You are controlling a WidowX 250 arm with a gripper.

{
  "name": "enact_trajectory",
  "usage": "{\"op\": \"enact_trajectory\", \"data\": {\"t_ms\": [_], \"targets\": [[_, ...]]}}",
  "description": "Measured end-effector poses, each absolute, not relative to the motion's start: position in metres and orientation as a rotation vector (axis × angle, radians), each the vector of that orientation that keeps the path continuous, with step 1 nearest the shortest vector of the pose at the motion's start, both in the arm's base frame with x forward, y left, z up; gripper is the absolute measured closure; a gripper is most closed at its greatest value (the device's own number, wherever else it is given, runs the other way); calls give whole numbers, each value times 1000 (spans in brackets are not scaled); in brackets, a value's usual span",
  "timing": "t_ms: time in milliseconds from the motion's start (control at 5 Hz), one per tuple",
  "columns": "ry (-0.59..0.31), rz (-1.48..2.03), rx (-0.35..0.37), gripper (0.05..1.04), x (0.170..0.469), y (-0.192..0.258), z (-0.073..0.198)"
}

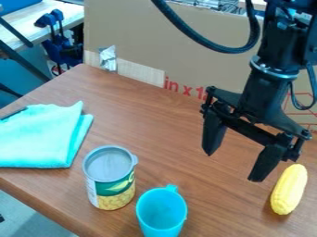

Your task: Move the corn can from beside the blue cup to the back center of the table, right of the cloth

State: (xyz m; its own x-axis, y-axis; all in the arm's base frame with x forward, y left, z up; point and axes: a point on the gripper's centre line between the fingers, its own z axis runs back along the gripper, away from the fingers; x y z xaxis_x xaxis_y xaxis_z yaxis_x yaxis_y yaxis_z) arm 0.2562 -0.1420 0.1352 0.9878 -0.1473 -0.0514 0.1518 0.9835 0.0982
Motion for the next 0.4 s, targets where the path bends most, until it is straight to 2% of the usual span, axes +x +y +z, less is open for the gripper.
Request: {"op": "enact_trajectory", "data": {"t_ms": [200, 400], "targets": [[65, -152, 109, 82, 255, -141, 128], [12, -163, 12, 82, 249, -111, 130]]}}
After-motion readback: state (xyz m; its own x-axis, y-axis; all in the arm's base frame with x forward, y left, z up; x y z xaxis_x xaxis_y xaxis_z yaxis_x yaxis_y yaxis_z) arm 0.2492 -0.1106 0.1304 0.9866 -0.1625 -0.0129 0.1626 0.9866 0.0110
